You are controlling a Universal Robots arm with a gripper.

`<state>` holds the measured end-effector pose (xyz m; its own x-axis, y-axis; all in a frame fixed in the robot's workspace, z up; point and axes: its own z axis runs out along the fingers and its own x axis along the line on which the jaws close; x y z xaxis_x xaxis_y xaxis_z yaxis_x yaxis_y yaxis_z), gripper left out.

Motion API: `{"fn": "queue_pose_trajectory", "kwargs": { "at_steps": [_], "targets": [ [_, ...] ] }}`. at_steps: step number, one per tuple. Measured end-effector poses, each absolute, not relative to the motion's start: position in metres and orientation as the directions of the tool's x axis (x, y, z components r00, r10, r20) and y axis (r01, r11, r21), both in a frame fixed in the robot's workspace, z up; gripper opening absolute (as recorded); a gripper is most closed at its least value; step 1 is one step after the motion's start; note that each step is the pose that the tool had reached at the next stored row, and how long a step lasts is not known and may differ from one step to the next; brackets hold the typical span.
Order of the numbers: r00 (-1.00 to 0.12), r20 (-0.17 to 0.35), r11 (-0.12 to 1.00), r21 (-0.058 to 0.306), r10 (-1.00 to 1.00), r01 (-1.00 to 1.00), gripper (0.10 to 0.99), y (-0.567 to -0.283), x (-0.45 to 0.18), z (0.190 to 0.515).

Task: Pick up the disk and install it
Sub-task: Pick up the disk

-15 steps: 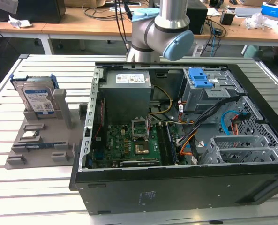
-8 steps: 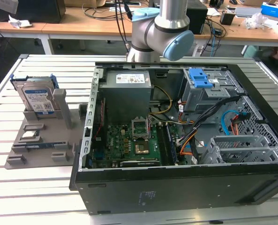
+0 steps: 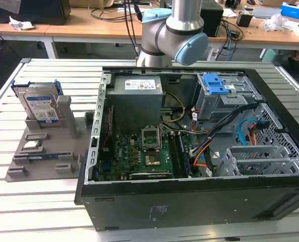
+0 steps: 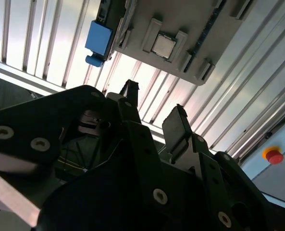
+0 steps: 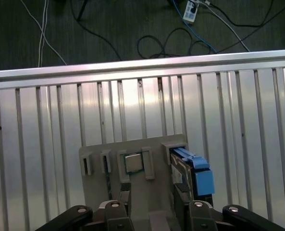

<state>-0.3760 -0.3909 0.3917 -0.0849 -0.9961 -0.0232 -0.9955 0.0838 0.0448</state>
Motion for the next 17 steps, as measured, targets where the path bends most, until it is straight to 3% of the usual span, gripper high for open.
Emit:
{"fn": "queue_pose_trajectory", "kwargs": {
  "at_steps": [17],
  "targets": [
    [-0.085,-0.023,0.084,0.045,-0.996,-0.995,0.482,-0.375,-0.376,0.392]
  ]
}}
